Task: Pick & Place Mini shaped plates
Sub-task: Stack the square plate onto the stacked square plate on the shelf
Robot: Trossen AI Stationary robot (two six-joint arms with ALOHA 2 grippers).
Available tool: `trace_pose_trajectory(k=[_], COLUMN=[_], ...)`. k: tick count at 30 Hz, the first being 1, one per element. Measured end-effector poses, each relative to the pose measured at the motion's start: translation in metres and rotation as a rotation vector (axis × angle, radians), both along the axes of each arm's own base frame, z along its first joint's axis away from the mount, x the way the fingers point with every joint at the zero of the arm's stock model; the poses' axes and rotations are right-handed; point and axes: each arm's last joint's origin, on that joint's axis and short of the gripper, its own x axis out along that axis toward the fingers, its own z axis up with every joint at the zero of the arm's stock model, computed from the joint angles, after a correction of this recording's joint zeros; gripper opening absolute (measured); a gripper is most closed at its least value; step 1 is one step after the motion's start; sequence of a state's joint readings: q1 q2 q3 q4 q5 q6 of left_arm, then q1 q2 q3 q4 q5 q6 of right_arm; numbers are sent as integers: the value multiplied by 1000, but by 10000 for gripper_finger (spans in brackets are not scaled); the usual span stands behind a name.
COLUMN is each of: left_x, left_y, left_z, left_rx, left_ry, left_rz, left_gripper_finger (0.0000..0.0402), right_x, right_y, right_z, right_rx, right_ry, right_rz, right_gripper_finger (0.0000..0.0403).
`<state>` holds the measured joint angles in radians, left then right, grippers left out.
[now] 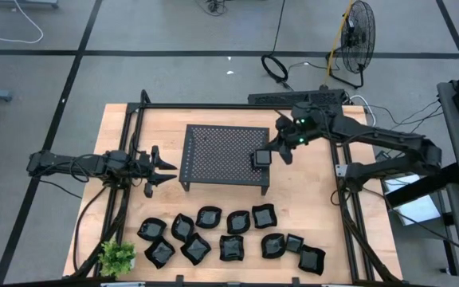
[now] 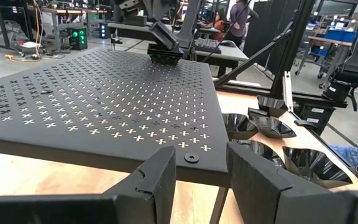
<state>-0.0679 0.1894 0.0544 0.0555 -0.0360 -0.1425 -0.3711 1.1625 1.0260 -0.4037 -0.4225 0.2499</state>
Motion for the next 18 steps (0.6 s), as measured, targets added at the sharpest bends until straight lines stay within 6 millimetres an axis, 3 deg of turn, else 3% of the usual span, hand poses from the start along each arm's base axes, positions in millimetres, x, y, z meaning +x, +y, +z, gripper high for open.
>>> trace_pose_trajectory(k=[11, 18], left_x=[0, 0], left_y=[0, 0], left_z=[0, 0], left_rx=[0, 0], left_ry=[0, 0], left_rz=[0, 0], left_gripper_finger=[145, 145], right_x=[8, 10], right_y=[2, 2], right_z=[-5, -1], right_rx=[-7, -14], right_ry=[9, -34], right_rz=[24, 19], right_gripper_finger=[6, 57])
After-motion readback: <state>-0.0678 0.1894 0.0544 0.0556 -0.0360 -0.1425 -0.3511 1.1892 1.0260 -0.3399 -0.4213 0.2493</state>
